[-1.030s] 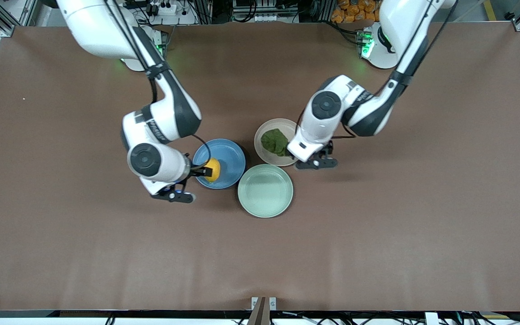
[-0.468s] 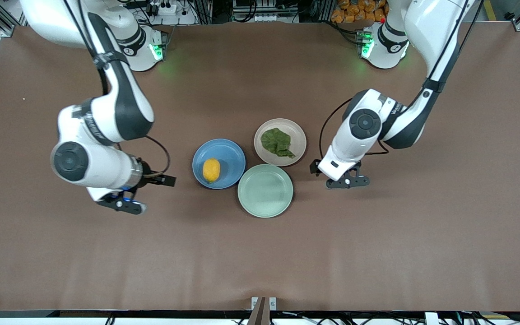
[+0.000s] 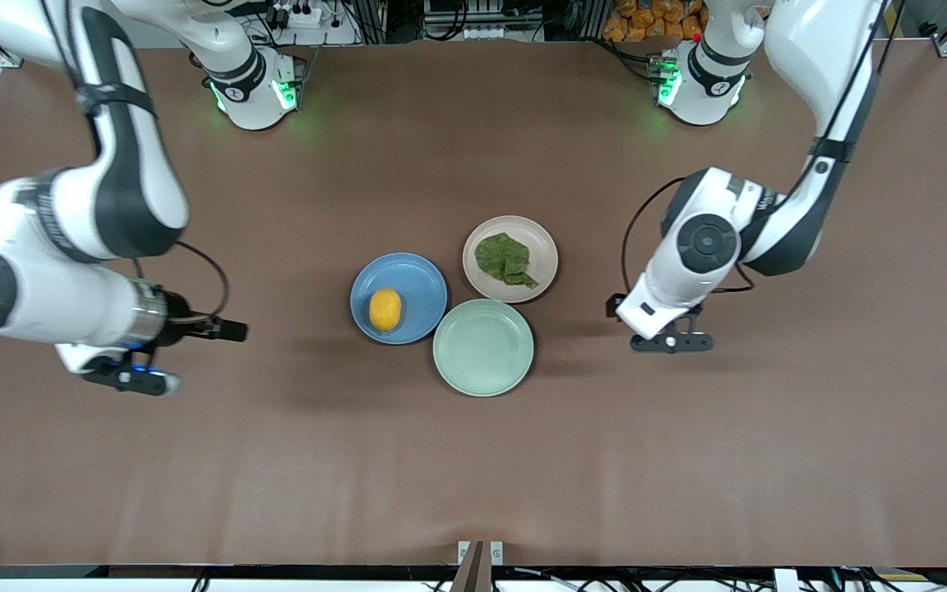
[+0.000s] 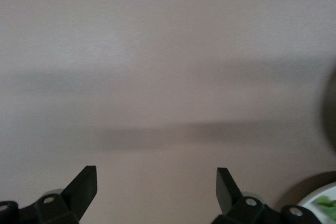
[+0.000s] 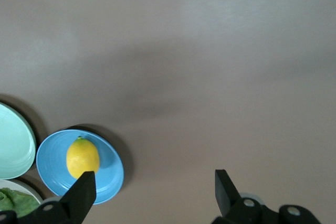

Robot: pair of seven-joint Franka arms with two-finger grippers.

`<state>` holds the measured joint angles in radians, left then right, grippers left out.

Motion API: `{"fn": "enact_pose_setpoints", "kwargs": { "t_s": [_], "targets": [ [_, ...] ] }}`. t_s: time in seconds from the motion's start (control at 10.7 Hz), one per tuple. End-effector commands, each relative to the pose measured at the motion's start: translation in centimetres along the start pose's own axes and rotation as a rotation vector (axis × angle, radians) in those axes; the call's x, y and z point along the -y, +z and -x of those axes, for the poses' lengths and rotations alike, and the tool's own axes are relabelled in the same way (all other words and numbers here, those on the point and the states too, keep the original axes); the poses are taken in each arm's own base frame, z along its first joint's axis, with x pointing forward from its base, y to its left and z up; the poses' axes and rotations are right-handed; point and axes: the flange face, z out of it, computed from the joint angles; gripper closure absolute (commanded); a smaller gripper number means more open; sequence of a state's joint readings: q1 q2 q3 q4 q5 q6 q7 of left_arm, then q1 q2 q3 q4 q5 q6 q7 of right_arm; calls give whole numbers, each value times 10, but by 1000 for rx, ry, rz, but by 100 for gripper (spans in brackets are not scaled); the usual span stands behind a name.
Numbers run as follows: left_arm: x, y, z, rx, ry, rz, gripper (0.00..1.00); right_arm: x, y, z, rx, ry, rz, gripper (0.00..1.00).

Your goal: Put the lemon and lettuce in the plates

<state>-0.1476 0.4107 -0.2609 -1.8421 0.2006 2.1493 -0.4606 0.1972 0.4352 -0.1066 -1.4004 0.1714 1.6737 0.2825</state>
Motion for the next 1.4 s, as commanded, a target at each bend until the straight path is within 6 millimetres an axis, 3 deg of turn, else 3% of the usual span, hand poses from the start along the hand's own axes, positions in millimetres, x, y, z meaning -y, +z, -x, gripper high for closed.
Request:
{"fn": "enact_pose_setpoints", "kwargs": {
  "t_s": [0.0,0.19,0.37,0.47,0.66,0.94,1.12,1.31],
  "targets": [
    [30,-7,21,22,68,-49,0,-13,-39,10,-9,-9,44,0],
    [73,-8,43,65,100,-14,0,-26,-63,12,-26,-12,83,0],
    [89,-15,68,76,109,1,0,-54,-75,6,-38,-64,67,0],
    [92,-28,70,57,107,0,0,-65,-88,8,-54,-100,58,0],
    [94,-61,71,6,86,26,0,-88,-115,18,-79,-106,40,0],
    [98,-130,58,-123,52,75,0,-98,-140,37,-89,-122,46,0],
    [98,-171,47,-204,46,92,0,-103,-142,48,-38,-143,55,0],
    [100,-203,45,-202,43,89,0,-118,-173,71,-78,-156,60,0]
  ]
}}
